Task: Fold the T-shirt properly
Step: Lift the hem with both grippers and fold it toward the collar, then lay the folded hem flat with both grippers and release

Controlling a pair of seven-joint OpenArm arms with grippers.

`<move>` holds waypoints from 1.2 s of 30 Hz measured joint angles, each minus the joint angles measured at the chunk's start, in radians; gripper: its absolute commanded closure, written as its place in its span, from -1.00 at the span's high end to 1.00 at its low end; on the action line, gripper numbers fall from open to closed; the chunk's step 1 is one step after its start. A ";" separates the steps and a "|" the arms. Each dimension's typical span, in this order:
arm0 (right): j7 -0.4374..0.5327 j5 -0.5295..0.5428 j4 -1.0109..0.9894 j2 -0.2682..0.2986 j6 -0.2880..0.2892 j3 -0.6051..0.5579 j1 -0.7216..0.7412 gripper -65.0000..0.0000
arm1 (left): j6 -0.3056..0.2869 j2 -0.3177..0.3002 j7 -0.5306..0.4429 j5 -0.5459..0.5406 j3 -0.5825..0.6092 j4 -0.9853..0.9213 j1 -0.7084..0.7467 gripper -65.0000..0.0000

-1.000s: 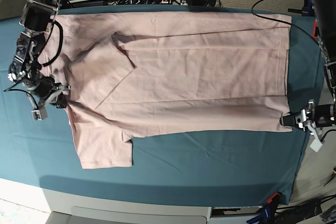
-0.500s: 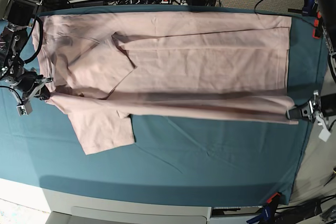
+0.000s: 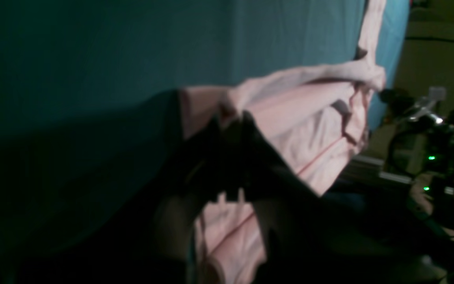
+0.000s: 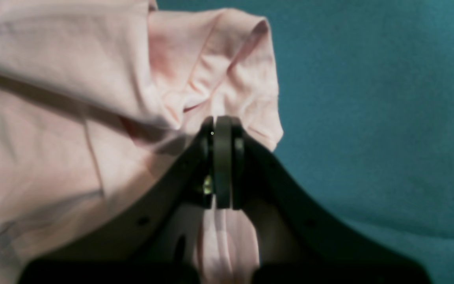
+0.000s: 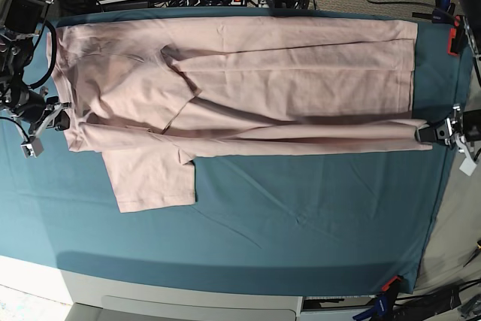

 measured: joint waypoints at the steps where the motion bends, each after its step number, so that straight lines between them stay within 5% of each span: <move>1: -0.013 0.014 0.000 0.002 0.000 0.000 0.000 -1.00 | 0.000 -0.002 0.000 0.000 0.000 0.017 0.011 -1.00; 18: -0.124 0.053 0.000 0.042 0.000 0.002 -0.053 -1.00 | 0.000 -0.010 -0.003 -0.001 0.001 0.172 0.145 -1.00; 28: -0.123 0.231 0.000 0.063 0.000 0.002 -0.075 -1.00 | 0.000 -0.010 -0.003 -0.001 0.001 0.183 0.145 -1.00; 31: -0.122 0.226 0.000 0.060 0.000 0.003 -0.056 -0.14 | 0.000 -0.010 -0.003 -0.001 0.001 0.187 0.145 -1.00; 32: -0.120 0.230 0.000 0.060 0.000 0.003 -0.050 -0.01 | 0.000 -0.010 -0.003 -0.001 0.001 0.188 0.145 -1.00; 36: -0.108 0.228 0.000 0.054 0.000 0.005 -0.017 0.00 | 0.000 -0.010 -0.003 -0.001 0.001 0.190 0.145 -1.00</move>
